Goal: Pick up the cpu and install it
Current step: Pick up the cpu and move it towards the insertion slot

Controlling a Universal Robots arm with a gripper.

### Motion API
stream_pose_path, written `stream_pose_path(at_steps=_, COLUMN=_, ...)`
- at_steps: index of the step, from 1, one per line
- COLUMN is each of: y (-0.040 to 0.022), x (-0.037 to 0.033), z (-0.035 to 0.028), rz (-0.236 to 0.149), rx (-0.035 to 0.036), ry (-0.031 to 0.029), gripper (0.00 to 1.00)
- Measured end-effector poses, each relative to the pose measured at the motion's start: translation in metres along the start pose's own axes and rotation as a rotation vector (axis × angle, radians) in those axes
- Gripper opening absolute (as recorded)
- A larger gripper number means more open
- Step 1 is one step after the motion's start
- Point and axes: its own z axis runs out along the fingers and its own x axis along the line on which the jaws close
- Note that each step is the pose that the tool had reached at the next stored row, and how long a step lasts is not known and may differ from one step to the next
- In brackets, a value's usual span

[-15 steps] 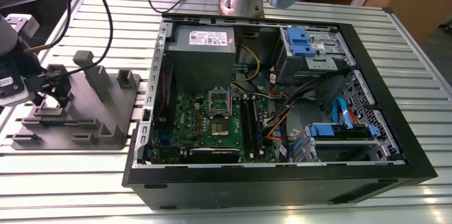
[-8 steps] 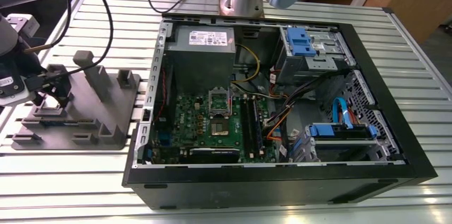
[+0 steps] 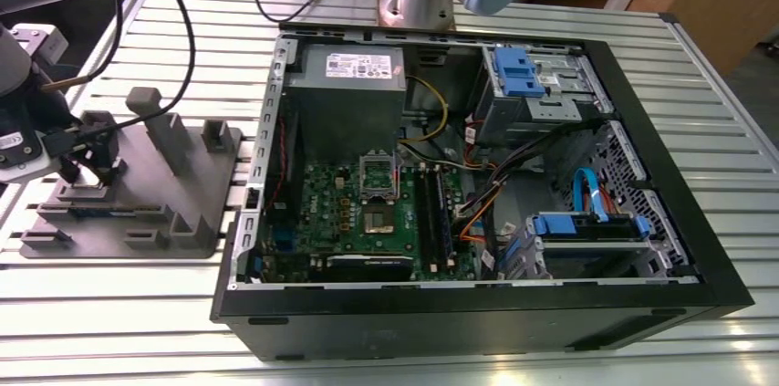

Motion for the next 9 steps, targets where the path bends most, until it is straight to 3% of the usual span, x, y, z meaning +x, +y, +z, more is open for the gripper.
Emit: stream_pose_path(at_steps=9, y=0.0000, x=0.0000, z=0.0000, rz=0.000, rx=0.0000, ry=-0.0001, gripper=0.47)
